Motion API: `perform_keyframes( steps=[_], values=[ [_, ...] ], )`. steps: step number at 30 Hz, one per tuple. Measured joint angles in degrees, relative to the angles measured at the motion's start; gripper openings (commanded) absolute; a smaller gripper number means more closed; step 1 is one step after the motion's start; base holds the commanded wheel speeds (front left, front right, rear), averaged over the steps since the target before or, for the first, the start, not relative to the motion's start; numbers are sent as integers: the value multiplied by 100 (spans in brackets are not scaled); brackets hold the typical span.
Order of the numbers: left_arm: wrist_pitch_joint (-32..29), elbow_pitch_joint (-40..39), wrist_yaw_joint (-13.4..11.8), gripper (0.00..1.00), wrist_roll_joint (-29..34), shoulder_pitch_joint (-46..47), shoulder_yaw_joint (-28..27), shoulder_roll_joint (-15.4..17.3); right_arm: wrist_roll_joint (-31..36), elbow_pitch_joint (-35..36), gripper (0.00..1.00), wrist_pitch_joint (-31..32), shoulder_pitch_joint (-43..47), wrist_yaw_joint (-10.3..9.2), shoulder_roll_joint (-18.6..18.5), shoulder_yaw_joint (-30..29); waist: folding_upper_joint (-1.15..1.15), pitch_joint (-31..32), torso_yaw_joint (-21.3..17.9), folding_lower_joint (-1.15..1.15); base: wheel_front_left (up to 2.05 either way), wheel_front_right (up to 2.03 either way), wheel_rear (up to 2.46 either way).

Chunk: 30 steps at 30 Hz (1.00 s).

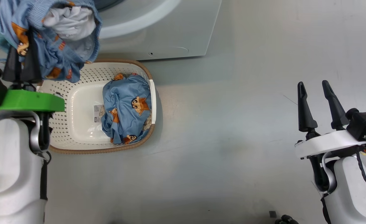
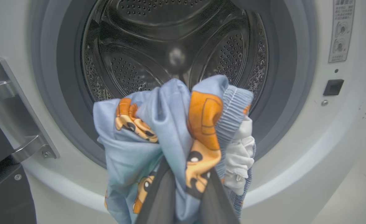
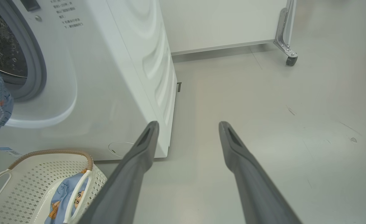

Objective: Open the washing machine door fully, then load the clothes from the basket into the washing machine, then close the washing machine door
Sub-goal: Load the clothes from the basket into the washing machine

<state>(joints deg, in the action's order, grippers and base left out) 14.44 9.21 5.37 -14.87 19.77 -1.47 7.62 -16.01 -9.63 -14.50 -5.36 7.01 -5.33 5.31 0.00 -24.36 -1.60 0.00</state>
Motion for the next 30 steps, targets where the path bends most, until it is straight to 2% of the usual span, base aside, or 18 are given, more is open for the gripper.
perform_keyframes(
  steps=[6,18,22,30],
  values=[
    [1,204,16,0,37,513,-52,245,5,9,100,0,-157,0,24,44,0,-272,-146,0,0,0,0],
    [-73,658,68,0,124,1457,-11,515,3,-10,100,0,-387,0,133,108,0,-647,-460,0,0,0,0],
    [-85,731,74,0,212,1773,-20,755,0,-29,100,0,-410,0,156,135,0,-749,-552,0,0,0,0],
    [-354,1054,116,0,225,2402,65,949,-1,-27,100,0,-480,0,169,118,0,-975,-682,0,0,0,0]
  ],
)
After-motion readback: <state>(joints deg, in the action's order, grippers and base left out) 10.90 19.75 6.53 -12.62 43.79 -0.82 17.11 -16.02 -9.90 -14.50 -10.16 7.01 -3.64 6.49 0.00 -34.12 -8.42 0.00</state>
